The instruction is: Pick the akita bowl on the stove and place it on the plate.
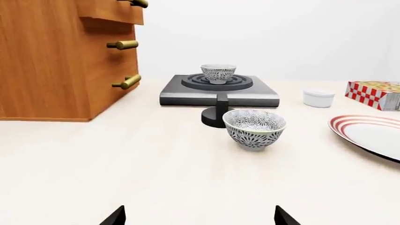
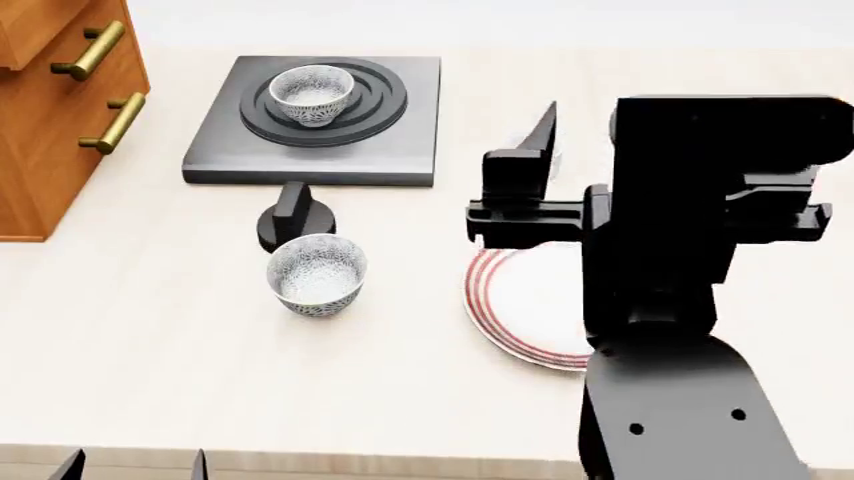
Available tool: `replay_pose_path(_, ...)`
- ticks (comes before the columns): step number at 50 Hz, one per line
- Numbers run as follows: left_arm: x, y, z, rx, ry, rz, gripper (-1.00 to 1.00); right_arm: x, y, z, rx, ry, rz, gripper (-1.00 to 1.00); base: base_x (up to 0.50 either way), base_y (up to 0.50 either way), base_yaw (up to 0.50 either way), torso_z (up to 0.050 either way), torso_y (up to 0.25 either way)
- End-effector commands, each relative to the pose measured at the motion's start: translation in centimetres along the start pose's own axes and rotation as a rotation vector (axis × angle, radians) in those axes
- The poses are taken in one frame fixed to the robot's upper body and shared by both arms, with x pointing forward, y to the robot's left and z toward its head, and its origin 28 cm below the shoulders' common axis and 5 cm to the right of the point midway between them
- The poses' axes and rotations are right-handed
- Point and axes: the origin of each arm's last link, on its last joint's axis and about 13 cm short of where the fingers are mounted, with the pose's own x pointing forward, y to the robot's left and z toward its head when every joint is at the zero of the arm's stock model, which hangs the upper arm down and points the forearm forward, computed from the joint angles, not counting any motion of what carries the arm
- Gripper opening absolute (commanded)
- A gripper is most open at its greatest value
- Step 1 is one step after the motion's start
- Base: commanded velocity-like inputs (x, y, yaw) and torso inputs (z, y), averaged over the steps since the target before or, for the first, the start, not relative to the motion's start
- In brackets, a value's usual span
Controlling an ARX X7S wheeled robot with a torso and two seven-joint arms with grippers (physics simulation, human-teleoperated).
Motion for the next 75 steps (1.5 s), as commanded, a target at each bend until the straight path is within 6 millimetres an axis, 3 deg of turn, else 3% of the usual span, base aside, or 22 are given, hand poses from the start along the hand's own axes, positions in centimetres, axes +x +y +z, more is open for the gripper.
replay_pose_path(1, 0.0, 0.0, 0.1, 0.001, 0.002, 0.001, 1.00, 0.4, -2.5, 4.5, -0.054, -0.003, -0.017, 1.00, 0.00, 0.00, 0.00, 0.000, 0.000)
replay_pose_path(7, 0.0, 0.0, 0.0, 0.001, 0.002, 0.003, 1.00, -1.1, -3.8, 3.7, -0.038, 0.020, -0.019, 1.00, 0.00, 0.00, 0.00, 0.000, 0.000)
replay_pose_path(9, 0.0, 0.1, -0.1, 0.001, 0.002, 0.003, 1.00, -2.0, -4.3, 2.5, -0.024, 0.052, 0.003, 1.00, 0.00, 0.00, 0.00, 0.000, 0.000)
replay_pose_path(20, 0.0, 0.1, -0.1, 0.001, 0.002, 0.003, 1.00, -2.0, -4.3, 2.5, -0.024, 0.052, 0.003, 1.00, 0.00, 0.00, 0.00, 0.000, 0.000)
replay_pose_path(21, 0.1, 0.1, -0.2, 0.000, 0.004, 0.006, 1.00, -2.7, -4.9, -0.2, -0.054, 0.057, 0.001, 1.00, 0.00, 0.00, 0.00, 0.000, 0.000)
replay_pose_path(26, 0.1, 0.1, 0.0, 0.000, 0.004, 0.008, 1.00, -3.1, -4.9, -1.5, -0.084, 0.052, -0.001, 1.00, 0.00, 0.00, 0.00, 0.000, 0.000)
replay_pose_path(66, 0.0, 0.1, -0.1, -0.002, 0.004, 0.012, 1.00, -3.2, -4.9, -1.3, -0.072, 0.035, 0.012, 1.00, 0.00, 0.00, 0.00, 0.000, 0.000)
replay_pose_path(72, 0.4, 0.0, 1.4, 0.032, -0.019, -0.005, 1.00, -3.3, -4.8, -1.1, -0.071, 0.035, 0.011, 1.00, 0.00, 0.00, 0.00, 0.000, 0.000)
replay_pose_path(73, 1.3, -0.4, 3.9, 0.042, -0.039, -0.029, 1.00, -3.3, -4.8, -1.1, -0.070, 0.035, 0.010, 1.00, 0.00, 0.00, 0.00, 0.000, 0.000)
replay_pose_path(75, 2.8, -0.7, 7.0, 0.058, -0.075, -0.047, 1.00, -3.2, -4.9, -1.3, -0.068, 0.036, 0.009, 1.00, 0.00, 0.00, 0.00, 0.000, 0.000)
